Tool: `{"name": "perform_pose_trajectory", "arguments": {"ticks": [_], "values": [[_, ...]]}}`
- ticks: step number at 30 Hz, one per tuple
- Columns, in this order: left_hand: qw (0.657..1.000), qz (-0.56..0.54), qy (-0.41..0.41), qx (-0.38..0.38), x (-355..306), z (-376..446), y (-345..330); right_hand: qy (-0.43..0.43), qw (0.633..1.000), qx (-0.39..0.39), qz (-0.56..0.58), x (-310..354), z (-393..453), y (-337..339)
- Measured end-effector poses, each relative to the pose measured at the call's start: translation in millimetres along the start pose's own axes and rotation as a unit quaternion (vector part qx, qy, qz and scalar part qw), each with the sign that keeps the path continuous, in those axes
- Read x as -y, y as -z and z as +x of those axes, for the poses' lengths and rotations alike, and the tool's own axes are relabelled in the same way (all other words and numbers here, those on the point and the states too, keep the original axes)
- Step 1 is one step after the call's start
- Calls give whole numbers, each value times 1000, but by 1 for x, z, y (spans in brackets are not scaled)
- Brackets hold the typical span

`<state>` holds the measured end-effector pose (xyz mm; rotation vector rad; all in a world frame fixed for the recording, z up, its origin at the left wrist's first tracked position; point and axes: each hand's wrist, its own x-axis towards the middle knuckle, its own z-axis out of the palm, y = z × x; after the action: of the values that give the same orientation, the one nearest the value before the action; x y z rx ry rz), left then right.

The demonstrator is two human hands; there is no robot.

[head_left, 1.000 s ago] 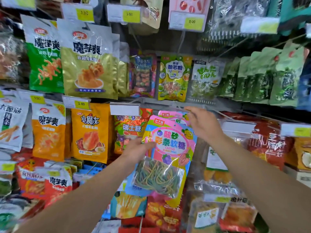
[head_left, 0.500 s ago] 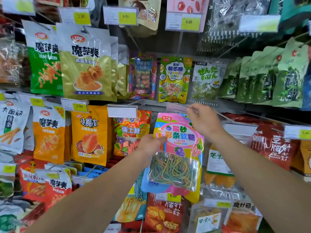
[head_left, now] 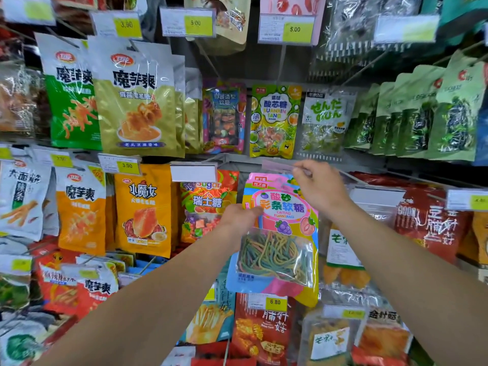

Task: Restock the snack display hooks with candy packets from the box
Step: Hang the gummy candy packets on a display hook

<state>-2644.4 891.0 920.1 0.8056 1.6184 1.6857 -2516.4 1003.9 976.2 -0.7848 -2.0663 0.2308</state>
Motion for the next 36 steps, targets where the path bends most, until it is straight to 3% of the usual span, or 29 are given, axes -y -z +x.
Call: {"name": "perform_pose_trajectory", "arguments": {"ticks": [13, 18, 26, 30, 32, 36], "values": [[999, 25, -14, 27, 14, 0, 3, 41, 999, 4, -22, -22, -68, -25], [999, -25, -4, 33, 20, 0, 0, -21, 1000, 21, -10, -36, -86, -40], [1000, -10, 1, 9, 36, 14, 2, -108, 990, 56, 67, -56, -118, -60], [996, 67, -50, -7, 55, 27, 6, -108, 991, 61, 56, -67, -128, -70], [983, 158, -92, -17, 62, 30, 11, -106, 992, 58, 30, -69, -127, -74], [957, 239, -165, 0, 60, 38, 16, -128, 990, 65, -7, -65, -105, -83]]}}
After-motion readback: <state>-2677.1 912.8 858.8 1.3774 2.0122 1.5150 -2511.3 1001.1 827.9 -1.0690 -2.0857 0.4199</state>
